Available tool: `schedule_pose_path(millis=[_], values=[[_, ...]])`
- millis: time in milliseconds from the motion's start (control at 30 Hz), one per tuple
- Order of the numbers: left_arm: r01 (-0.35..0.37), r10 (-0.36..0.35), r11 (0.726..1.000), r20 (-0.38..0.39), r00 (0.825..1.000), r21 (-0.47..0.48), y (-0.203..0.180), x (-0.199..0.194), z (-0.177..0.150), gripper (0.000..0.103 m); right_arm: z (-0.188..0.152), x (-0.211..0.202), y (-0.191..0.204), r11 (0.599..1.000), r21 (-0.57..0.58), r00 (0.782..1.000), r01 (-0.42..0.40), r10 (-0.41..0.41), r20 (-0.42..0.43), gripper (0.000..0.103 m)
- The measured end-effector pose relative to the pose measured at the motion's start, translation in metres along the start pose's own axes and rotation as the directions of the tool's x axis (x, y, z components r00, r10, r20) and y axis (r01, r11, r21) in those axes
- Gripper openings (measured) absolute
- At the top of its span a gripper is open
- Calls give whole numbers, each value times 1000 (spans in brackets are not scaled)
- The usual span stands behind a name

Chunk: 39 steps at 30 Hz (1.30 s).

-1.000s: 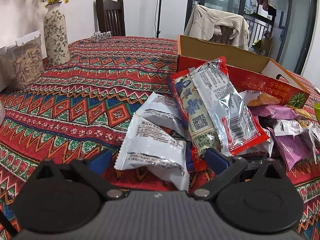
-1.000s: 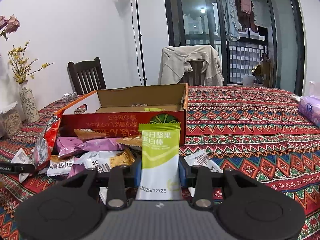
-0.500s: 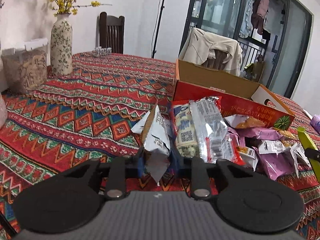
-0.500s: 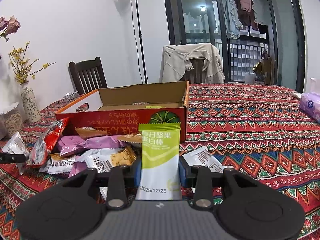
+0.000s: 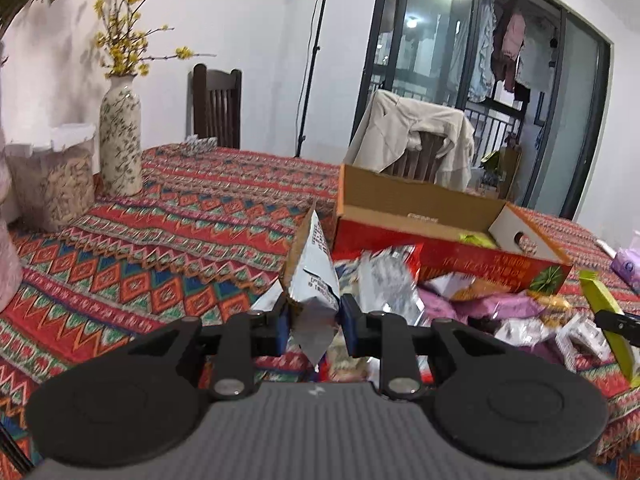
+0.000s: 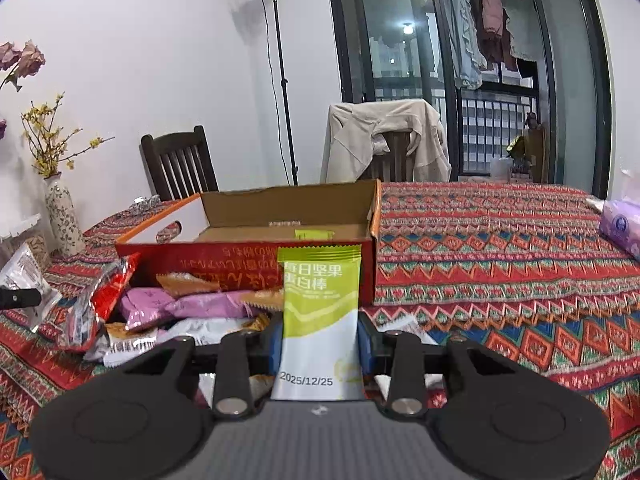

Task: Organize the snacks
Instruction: 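Carry both packets over the box and open both grippers to release them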

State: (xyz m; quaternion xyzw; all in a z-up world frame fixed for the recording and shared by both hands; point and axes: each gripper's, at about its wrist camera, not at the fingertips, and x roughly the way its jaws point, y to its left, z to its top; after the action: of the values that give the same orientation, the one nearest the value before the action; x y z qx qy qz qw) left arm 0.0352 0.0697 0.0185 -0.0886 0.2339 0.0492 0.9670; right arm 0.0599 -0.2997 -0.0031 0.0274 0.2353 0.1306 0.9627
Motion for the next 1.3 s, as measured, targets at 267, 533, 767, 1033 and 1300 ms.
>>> schedule_pose_path(millis=[267,533,767,1033,1300], values=[[72,-75,996,58,996,49,-30,19,28,26,38,17,11,1000,-16,997,-7,9,81,35],[124,-132,988,92,987,88,-67,57,66,26,92,62,20,1000,-5,990,-5,6,138,35],[127,-134,988,74,988,88,-96,106,96,26,125,108,18,999,47,989,9,-15,147,35],[70,-70,995,-5,998,77,-118,166,100,26,120,148,-3,995,93,994,22,-31,103,35],[3,0,999,-60,998,53,-123,193,93,26,109,168,-5,996,81,998,40,-43,44,35]])
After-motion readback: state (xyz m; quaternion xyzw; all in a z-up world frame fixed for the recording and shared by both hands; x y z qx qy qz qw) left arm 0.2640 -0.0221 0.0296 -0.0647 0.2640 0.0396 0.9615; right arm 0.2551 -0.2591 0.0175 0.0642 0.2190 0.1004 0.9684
